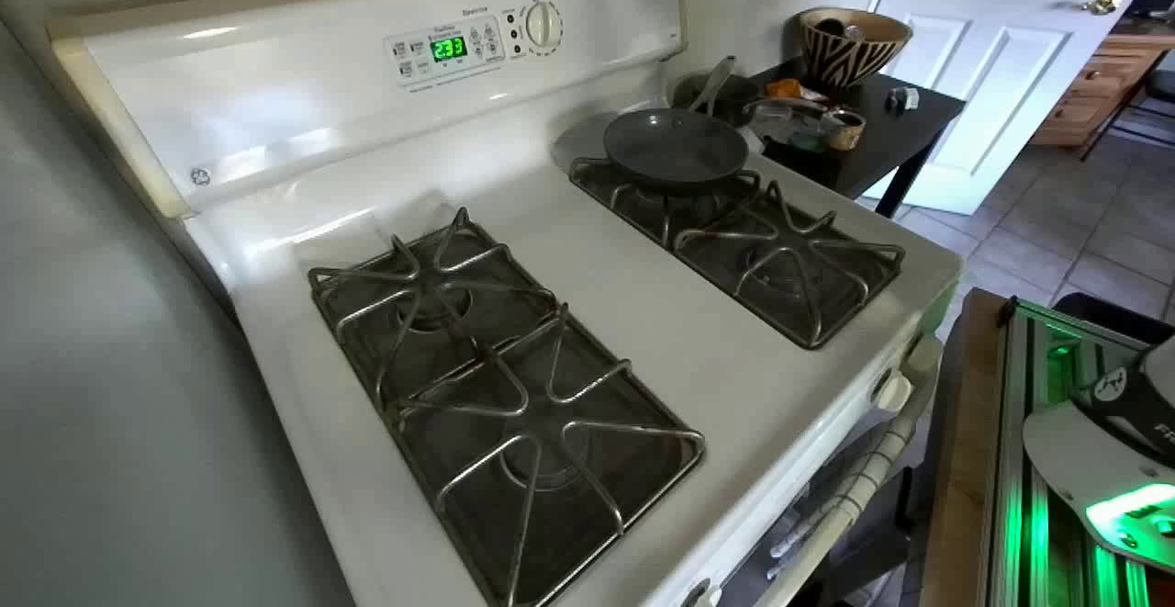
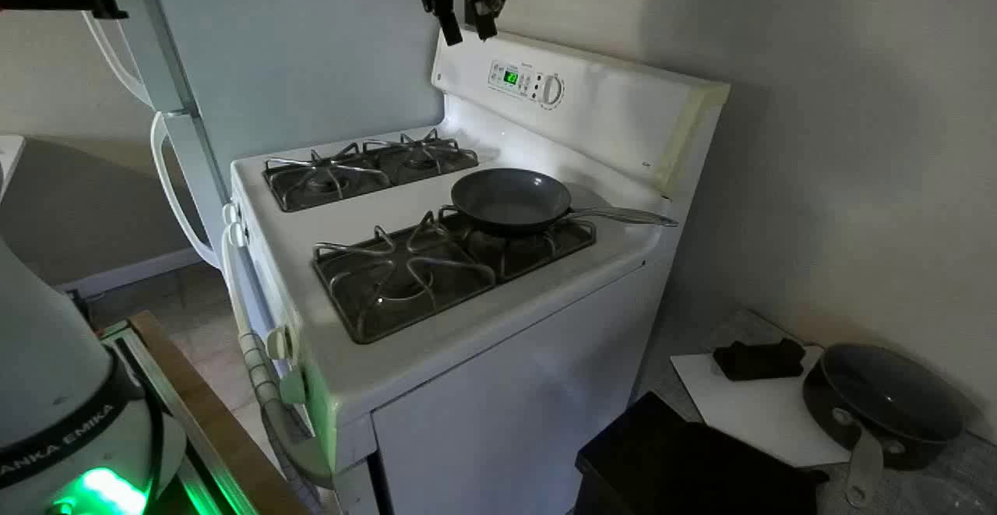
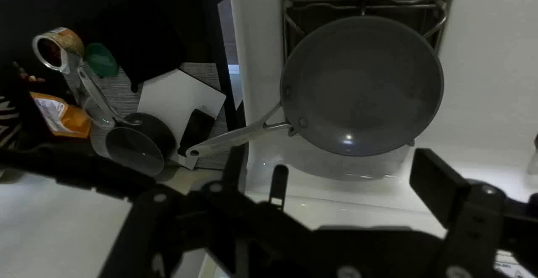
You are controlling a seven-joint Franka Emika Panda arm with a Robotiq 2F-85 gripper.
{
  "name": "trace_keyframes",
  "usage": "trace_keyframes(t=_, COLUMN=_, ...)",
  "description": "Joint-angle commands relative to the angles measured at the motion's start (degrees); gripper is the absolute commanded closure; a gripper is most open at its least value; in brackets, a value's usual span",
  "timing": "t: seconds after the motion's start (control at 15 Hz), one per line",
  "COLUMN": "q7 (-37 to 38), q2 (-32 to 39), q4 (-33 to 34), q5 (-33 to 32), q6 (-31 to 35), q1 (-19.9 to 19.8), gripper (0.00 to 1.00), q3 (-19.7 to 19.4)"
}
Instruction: Move the pan to the left
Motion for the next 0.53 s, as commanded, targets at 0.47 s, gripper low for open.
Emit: trace_keyframes(t=0.47, q7=1.4, q2=4.5, q4=1.1, q5=0.3, q6=2.8, q1=1.7, gripper=0.0, q3=-1.6)
